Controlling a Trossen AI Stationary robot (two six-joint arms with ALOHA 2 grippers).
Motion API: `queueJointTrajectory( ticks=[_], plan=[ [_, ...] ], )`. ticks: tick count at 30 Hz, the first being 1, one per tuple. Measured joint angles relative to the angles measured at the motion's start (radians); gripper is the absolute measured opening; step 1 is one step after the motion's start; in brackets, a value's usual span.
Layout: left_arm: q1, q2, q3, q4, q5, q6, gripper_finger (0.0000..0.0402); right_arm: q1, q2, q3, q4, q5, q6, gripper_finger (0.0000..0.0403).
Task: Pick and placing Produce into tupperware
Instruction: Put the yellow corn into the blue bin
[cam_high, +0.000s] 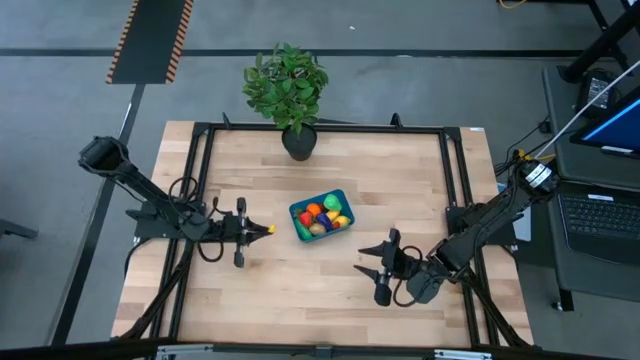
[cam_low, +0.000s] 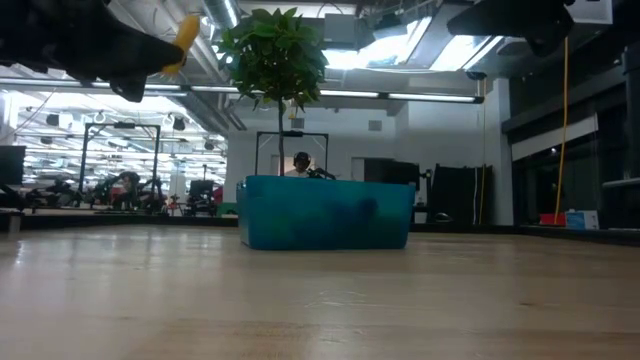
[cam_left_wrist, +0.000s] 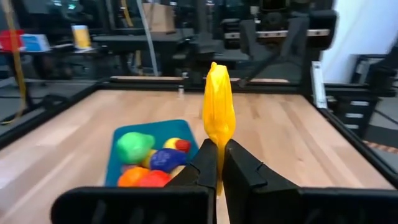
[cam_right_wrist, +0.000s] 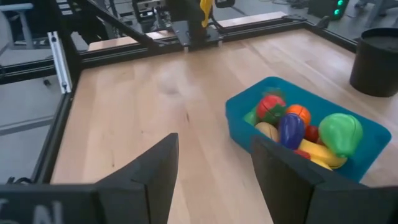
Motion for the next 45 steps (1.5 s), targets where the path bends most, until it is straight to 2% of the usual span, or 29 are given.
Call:
queueJointTrajectory(
  ticks=[5, 12, 15, 21, 28, 36, 45],
  plan=[
    [0.009, 0.000, 0.000, -0.001, -0.019, -0.001, 0.0003, -0.008, 0.003, 0.000, -0.006, 0.000, 0.002, 0.0202],
    [0.089, 0.000, 0.000, -0.009, 0.097, -0.026, 0.0002, -0.007, 0.003, 0.000, -0.016, -0.001, 0.002, 0.0202],
    [0.136, 0.000, 0.021, -0.081, 0.152, -0.044, 0.0002, -0.007, 0.003, 0.000, -0.018, -0.001, 0.002, 0.0202],
    [0.218, 0.035, 0.155, -0.341, 0.241, -0.048, 0.0002, -0.007, 0.003, 0.000, -0.020, -0.003, -0.002, 0.0202],
    [0.307, 0.158, 0.332, -0.609, 0.409, -0.004, 0.0002, -0.007, 0.003, 0.000, -0.037, -0.046, 0.004, 0.0202],
    [0.374, 0.314, 0.507, -0.737, 0.571, 0.106, 0.0002, -0.007, 0.003, 0.000, -0.039, -0.054, 0.005, 0.0202],
    [0.435, 0.475, 0.709, -0.989, 0.636, 0.213, 0.0002, -0.007, 0.003, 0.000, -0.040, -0.096, 0.006, 0.0202]
  ],
)
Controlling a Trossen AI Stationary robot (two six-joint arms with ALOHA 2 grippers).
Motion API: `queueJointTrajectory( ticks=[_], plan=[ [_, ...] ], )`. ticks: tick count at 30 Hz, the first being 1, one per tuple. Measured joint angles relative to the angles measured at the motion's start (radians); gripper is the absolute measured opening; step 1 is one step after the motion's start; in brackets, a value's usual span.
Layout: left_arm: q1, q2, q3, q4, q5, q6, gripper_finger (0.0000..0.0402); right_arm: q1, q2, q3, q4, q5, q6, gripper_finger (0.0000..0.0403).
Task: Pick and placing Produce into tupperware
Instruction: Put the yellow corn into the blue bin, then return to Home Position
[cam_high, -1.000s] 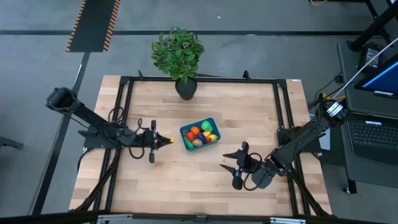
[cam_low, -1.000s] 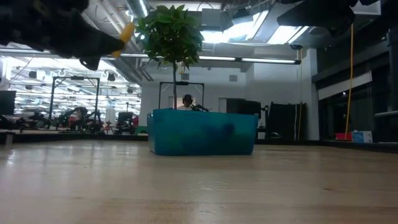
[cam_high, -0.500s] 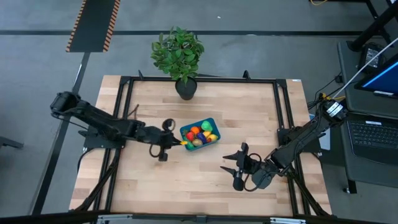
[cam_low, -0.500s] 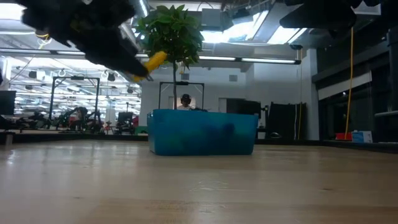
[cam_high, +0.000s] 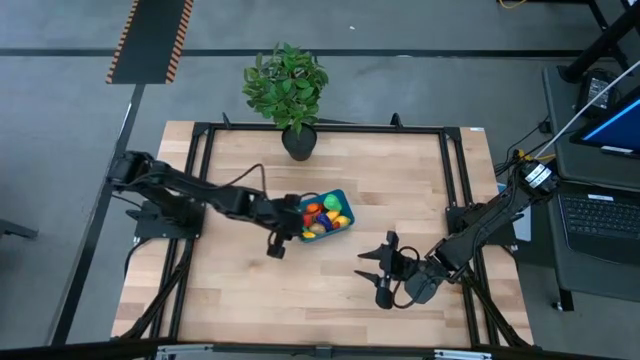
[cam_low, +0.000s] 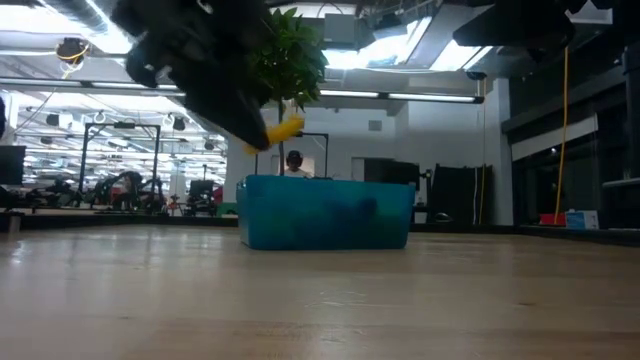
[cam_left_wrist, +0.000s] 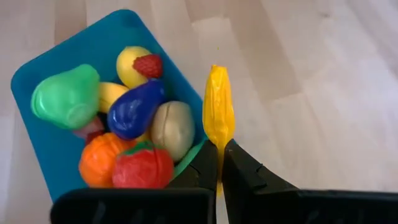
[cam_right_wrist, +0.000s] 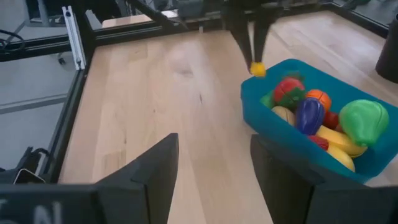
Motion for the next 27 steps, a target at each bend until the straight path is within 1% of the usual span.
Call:
queueJointTrajectory(
  ticks=[2, 5, 10, 14, 21, 27],
  plan=[
    [0.015, 0.033, 0.023, -0.007, 0.009, 0.020, 0.0003, 0.000, 0.000, 0.000, 0.000, -0.002, 0.000, 0.0202],
    [0.038, 0.086, 0.041, -0.011, 0.056, 0.039, 0.0003, 0.000, 0.000, 0.000, 0.000, -0.002, 0.000, 0.0202],
    [0.069, 0.134, 0.050, -0.014, 0.063, 0.055, 0.0007, 0.000, 0.000, 0.000, -0.006, -0.002, -0.001, 0.0202],
    [0.084, 0.138, 0.051, -0.016, 0.063, 0.058, 0.0022, 0.000, 0.000, 0.000, -0.016, -0.002, -0.001, 0.0202],
    [0.078, 0.138, 0.051, -0.011, 0.063, 0.059, 0.0056, 0.000, 0.000, 0.000, -0.020, -0.002, -0.001, 0.0202],
    [0.060, 0.116, 0.051, -0.005, 0.062, 0.104, 0.0083, 0.000, 0.000, 0.000, -0.022, -0.001, -0.001, 0.0202]
  ],
)
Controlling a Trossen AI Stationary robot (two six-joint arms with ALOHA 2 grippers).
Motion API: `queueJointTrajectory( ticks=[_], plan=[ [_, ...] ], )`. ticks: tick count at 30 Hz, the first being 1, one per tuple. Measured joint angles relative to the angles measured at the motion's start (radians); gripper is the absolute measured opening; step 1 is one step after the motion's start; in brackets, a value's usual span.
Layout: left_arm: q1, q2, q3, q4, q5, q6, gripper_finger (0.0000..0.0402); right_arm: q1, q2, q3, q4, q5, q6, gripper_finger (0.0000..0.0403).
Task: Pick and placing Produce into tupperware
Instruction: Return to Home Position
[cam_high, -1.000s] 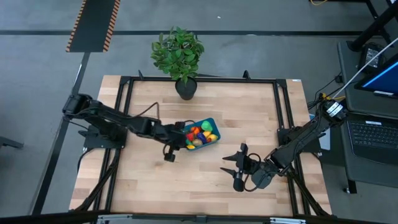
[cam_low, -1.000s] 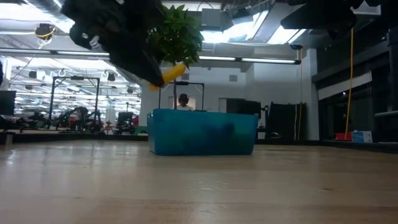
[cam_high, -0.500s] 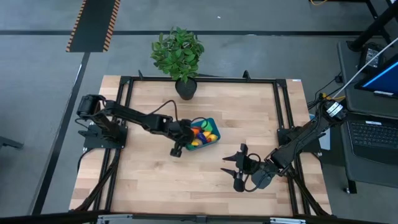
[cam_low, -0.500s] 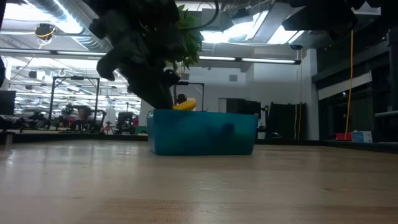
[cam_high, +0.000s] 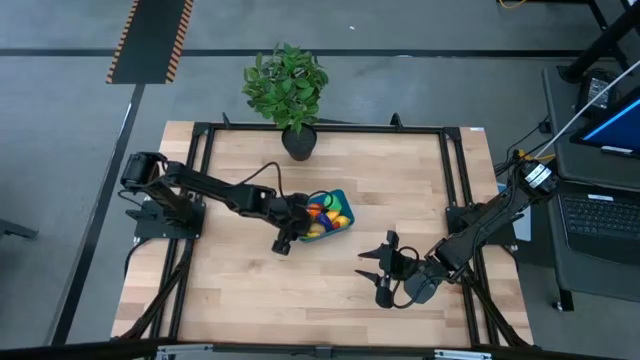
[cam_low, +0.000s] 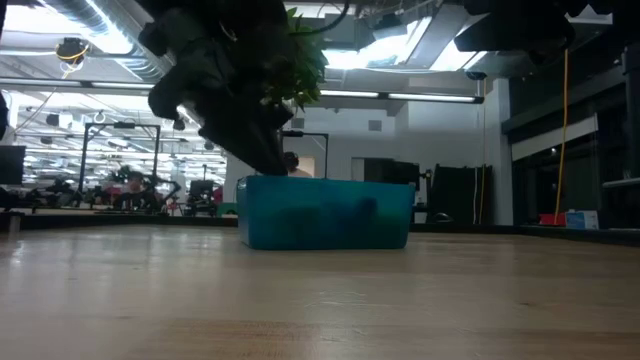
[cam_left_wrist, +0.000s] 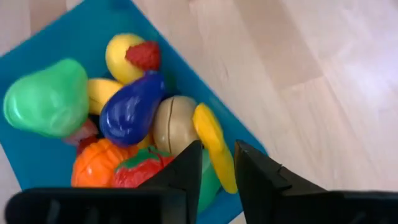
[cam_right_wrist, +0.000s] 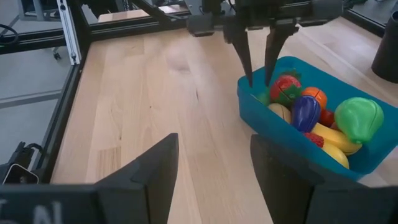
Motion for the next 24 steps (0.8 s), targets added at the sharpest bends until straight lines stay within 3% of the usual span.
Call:
queueJointTrajectory(
  ticks=[7, 13, 19, 24],
  plan=[
    [-0.031, -0.118, 0.000, -0.019, -0.002, -0.038, 0.0107, 0.000, 0.000, 0.000, 0.000, 0.000, -0.003, 0.0202],
    [-0.097, -0.301, -0.014, -0.075, -0.002, -0.138, 0.0118, -0.004, -0.004, 0.000, 0.029, -0.006, -0.007, 0.0202],
    [-0.281, -0.484, -0.203, 0.174, -0.025, -0.225, 0.0125, -0.029, -0.010, 0.000, 0.190, -0.206, -0.148, 0.0202],
    [-0.468, -0.587, -0.401, 0.405, -0.190, -0.282, 0.0128, -0.044, -0.010, 0.000, 0.270, -0.267, -0.341, 0.0202]
  ],
)
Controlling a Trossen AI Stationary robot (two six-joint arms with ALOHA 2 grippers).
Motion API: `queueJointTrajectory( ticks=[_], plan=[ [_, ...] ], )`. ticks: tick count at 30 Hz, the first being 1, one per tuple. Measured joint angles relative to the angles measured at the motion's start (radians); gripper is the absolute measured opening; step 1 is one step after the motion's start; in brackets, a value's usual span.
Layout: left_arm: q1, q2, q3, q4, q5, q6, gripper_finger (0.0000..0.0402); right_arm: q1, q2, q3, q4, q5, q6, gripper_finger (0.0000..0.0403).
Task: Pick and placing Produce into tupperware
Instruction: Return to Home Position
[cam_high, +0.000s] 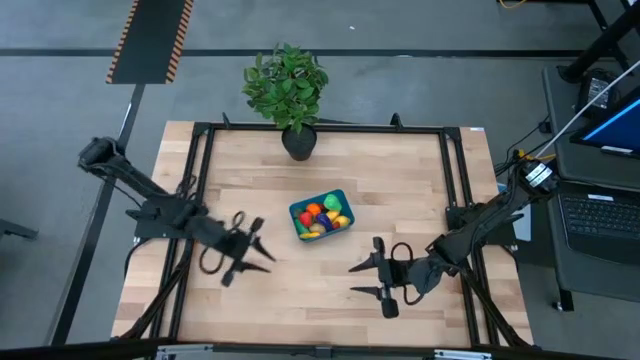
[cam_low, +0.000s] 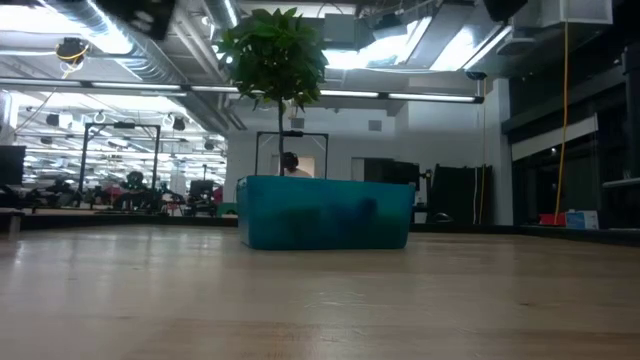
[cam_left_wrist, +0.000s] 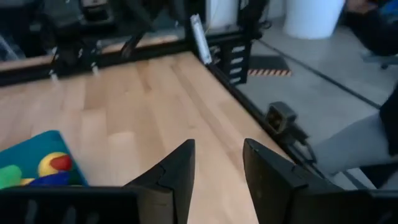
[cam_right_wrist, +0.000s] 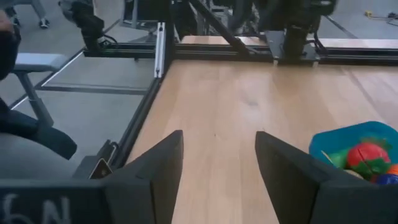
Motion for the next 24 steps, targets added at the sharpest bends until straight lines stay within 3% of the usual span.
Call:
queueJointTrajectory(
  ticks=[6, 12, 16, 24],
  plan=[
    [-0.178, -0.111, -0.156, 0.186, -0.114, 0.053, 0.0121, -0.021, -0.004, 0.000, -0.001, -0.032, -0.046, 0.0202],
    [-0.246, -0.306, -0.236, 0.186, -0.331, 0.132, 0.0110, -0.054, -0.090, 0.000, -0.071, -0.050, -0.099, 0.0183],
    [-0.239, -0.430, -0.275, 0.153, -0.331, 0.206, 0.0100, -0.065, -0.182, -0.049, -0.063, -0.048, -0.123, 0.0159],
    [-0.181, -0.637, -0.355, 0.058, -0.236, 0.229, 0.0064, -0.072, -0.405, -0.334, 0.148, -0.056, -0.127, 0.0127]
  ],
)
